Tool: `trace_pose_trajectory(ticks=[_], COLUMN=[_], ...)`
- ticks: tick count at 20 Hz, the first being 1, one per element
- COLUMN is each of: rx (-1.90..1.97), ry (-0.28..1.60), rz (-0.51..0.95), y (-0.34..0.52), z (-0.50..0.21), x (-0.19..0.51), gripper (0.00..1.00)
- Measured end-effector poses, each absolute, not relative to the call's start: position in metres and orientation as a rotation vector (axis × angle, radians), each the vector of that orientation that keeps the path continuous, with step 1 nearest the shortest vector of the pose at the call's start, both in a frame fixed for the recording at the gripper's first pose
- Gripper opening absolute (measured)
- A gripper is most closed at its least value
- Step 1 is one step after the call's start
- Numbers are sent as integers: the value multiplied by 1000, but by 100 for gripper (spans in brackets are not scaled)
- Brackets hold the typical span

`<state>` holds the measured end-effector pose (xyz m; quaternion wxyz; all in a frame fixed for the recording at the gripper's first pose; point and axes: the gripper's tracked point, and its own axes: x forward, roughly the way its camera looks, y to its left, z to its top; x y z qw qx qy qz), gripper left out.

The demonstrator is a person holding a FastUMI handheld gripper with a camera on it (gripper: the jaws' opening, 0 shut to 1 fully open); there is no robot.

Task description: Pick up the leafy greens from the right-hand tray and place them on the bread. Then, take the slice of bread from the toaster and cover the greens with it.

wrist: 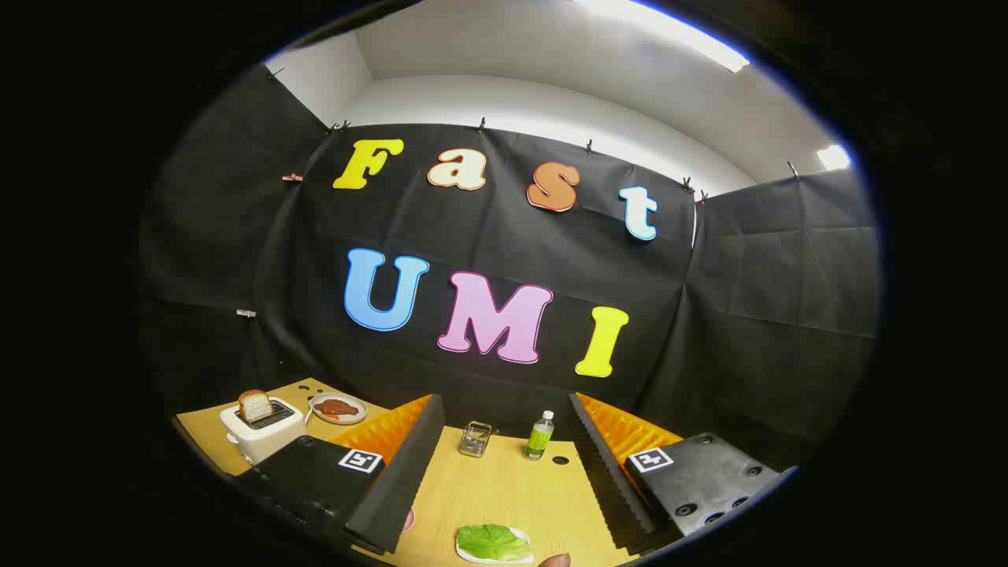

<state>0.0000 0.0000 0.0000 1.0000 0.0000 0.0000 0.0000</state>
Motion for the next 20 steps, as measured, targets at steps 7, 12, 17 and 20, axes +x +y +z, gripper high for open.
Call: trace_pose_trajectory(ticks=[7,12,17,20], rx=[-3,8,14,23], ry=[10,11,17,30], rz=[10,4,0,18], y=[0,-5,-12,-12], z=[-5,-7,-10,-14], x=[0,-2,-3,-5], gripper=[97,97,97,97])
